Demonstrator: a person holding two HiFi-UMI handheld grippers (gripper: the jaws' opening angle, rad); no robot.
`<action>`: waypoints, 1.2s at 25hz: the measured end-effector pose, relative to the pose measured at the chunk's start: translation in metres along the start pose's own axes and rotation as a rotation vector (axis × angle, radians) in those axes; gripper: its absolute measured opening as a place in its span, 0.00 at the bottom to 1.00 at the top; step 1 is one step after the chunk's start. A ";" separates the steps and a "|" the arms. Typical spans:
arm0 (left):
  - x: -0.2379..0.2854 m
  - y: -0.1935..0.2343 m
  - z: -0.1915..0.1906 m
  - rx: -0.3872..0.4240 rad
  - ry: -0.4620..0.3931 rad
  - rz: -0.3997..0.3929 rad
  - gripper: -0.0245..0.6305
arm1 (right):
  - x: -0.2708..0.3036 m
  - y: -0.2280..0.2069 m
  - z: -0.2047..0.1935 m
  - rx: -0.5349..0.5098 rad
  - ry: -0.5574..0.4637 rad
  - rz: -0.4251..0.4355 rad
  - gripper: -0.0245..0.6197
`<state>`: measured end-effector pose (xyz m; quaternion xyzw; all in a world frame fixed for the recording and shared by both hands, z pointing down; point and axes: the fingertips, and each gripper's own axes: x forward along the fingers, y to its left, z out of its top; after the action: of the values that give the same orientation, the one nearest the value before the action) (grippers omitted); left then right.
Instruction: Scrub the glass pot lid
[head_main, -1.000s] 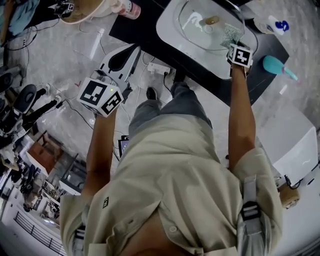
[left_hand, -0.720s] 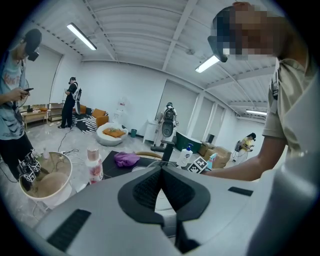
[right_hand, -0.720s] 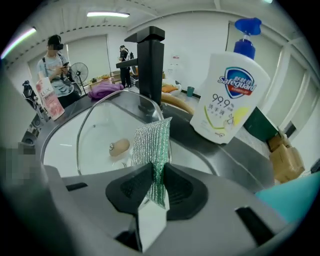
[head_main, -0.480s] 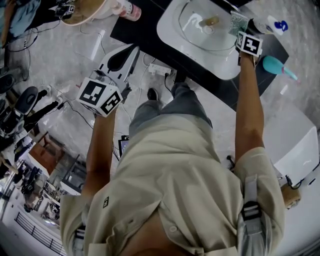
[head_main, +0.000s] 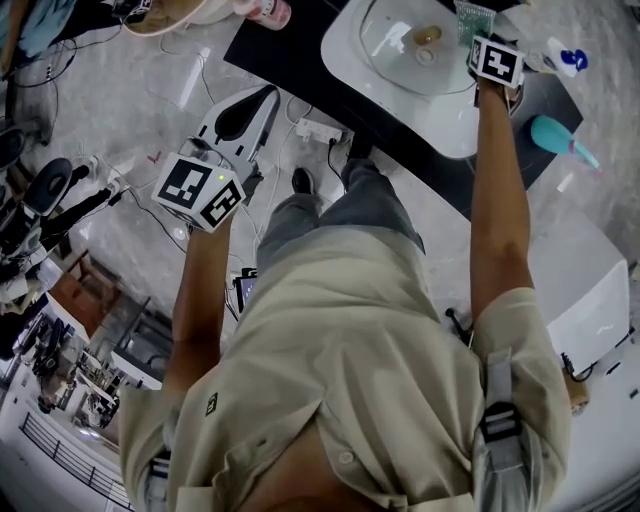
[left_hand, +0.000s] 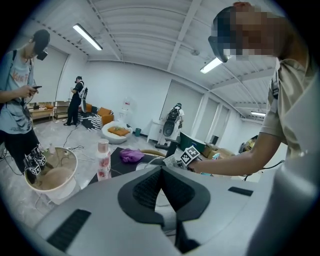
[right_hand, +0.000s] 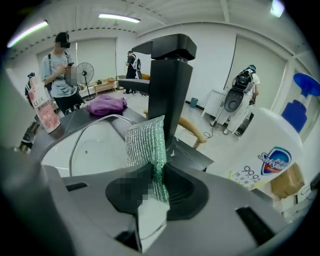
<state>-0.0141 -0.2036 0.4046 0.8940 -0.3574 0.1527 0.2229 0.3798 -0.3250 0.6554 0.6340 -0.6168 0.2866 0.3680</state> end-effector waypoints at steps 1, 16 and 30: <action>-0.002 0.001 -0.003 -0.005 0.002 0.004 0.06 | 0.001 0.001 0.001 0.000 0.000 -0.002 0.17; -0.006 -0.003 -0.021 -0.030 0.007 0.019 0.06 | -0.003 0.034 0.029 -0.138 -0.075 0.027 0.17; -0.016 0.002 -0.036 -0.048 0.018 0.046 0.06 | 0.031 0.139 0.037 -0.185 -0.119 0.196 0.17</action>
<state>-0.0309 -0.1771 0.4291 0.8785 -0.3794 0.1571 0.2440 0.2402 -0.3686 0.6753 0.5501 -0.7202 0.2248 0.3580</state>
